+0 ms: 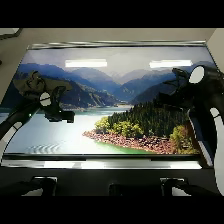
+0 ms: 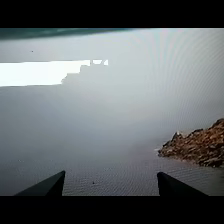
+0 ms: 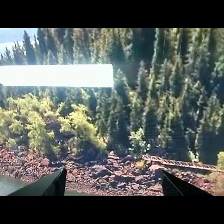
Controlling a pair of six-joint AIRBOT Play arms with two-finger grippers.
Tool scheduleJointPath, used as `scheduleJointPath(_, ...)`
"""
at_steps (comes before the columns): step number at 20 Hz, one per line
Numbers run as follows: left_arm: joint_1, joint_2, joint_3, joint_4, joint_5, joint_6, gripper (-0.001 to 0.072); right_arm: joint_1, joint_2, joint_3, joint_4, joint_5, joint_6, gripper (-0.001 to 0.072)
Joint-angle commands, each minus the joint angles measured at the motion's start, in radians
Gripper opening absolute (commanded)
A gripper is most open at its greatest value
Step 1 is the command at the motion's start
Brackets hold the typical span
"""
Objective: Fold the shirts.
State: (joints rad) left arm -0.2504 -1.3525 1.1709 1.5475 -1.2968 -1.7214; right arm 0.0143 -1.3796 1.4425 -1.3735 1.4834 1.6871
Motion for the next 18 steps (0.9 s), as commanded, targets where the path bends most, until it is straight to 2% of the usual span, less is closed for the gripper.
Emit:
scheduleJointPath(1,0.000,0.001,0.000,0.000,0.000,0.000,0.0716,0.000,-0.001,0.000,0.000,0.000,0.000,0.0680)
scheduleJointPath(18,-0.006,0.001,-0.001,-0.030,0.024,0.000,0.0717,0.000,-0.001,0.000,0.001,-0.001,0.000,0.0680)
